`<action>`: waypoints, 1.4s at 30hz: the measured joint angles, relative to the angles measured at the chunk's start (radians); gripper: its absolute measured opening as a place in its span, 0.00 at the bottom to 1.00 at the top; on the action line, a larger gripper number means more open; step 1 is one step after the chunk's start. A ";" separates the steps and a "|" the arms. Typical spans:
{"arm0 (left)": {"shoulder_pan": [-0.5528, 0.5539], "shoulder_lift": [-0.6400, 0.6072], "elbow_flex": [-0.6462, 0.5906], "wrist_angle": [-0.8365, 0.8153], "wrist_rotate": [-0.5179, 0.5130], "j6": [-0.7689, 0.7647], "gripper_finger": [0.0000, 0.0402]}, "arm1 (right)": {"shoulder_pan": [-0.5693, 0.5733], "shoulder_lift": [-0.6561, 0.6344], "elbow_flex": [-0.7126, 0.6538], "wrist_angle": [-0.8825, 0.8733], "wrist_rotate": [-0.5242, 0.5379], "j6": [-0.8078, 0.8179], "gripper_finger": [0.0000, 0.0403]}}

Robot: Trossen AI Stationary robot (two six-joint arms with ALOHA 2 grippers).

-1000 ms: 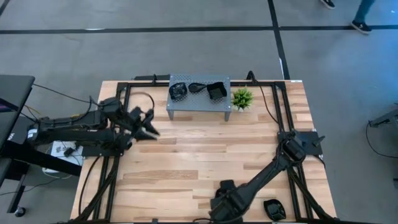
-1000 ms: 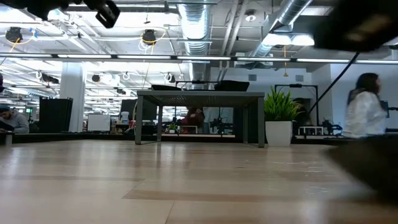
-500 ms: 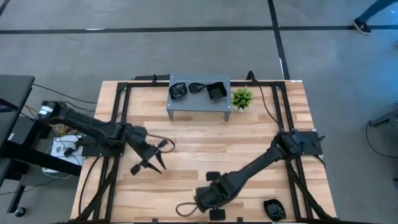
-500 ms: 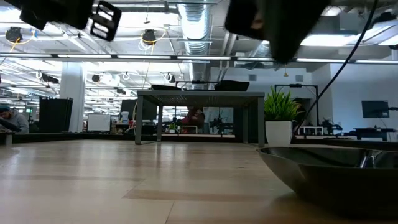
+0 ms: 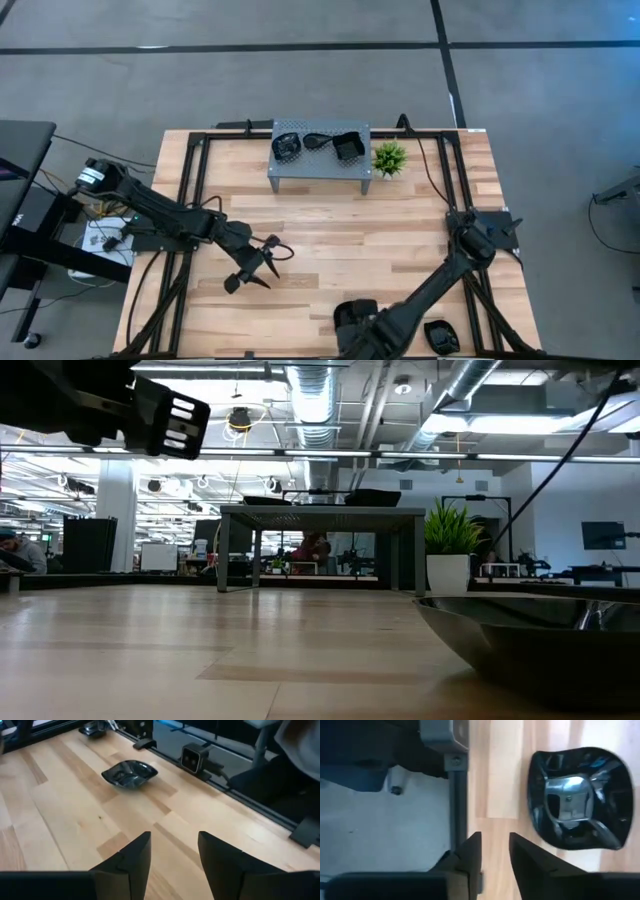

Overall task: Pick & Place Mini shaped plates
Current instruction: Stack the leaf-shaped plate on top of the leaf-shaped plate on the shelf

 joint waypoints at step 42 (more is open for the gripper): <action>0.000 -0.112 0.001 0.046 0.000 -0.074 0.39 | -0.095 -0.001 -0.239 0.142 0.083 -0.283 0.04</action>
